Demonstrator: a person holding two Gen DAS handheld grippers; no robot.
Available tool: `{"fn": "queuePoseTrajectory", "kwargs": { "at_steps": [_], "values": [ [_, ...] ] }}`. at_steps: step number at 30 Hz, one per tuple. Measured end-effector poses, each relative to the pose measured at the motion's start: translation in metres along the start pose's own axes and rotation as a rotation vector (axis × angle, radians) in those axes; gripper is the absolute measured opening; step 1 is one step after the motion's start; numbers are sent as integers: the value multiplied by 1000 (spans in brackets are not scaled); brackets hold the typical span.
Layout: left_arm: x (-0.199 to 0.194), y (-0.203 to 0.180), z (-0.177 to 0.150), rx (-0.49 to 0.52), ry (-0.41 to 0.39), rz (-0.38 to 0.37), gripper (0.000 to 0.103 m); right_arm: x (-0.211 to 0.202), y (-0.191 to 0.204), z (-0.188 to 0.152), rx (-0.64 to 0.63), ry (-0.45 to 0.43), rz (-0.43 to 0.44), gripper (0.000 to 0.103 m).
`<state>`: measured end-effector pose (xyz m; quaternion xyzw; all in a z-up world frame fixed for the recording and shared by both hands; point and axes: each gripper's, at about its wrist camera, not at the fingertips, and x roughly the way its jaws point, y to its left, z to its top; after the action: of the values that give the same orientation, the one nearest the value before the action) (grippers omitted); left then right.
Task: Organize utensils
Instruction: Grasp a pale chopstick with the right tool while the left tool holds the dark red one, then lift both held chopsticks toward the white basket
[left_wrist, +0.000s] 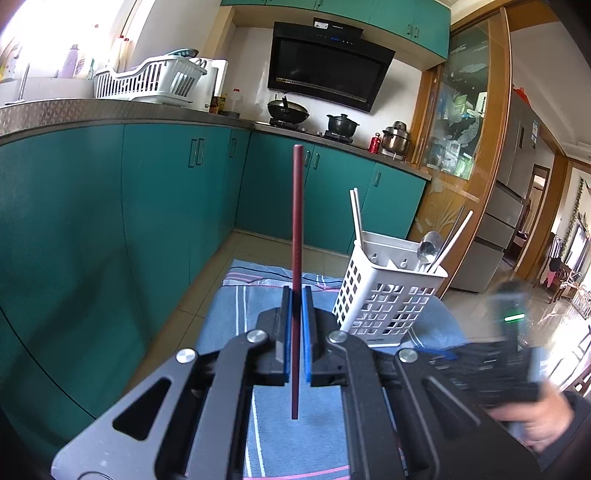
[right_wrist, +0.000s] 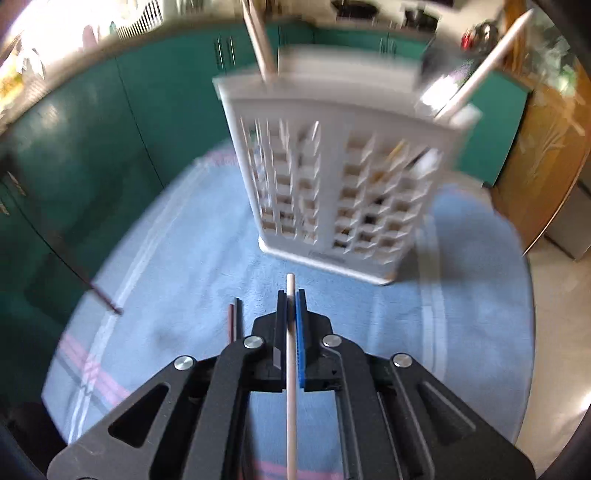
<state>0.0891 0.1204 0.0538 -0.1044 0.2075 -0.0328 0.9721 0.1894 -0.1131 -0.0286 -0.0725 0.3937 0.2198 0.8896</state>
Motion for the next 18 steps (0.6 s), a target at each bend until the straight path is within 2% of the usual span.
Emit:
{"fn": "queuePoseTrajectory", "kwargs": {
  "at_steps": [5,9,14,18],
  "values": [
    [-2,-12,-3,37,14,-18,5,-86,-9,-15,26,-167,17,4],
    [-11,-26,-2,76,16,-41,5,-135,-14,-24,42,-263,24,4],
    [-21,-44,2,97,13,-53,5,-170,-22,-27,48,-312,35,4],
    [-24,-58,3,97,23,-57,5,-183,-26,-23,53,-333,42,4]
  ]
}}
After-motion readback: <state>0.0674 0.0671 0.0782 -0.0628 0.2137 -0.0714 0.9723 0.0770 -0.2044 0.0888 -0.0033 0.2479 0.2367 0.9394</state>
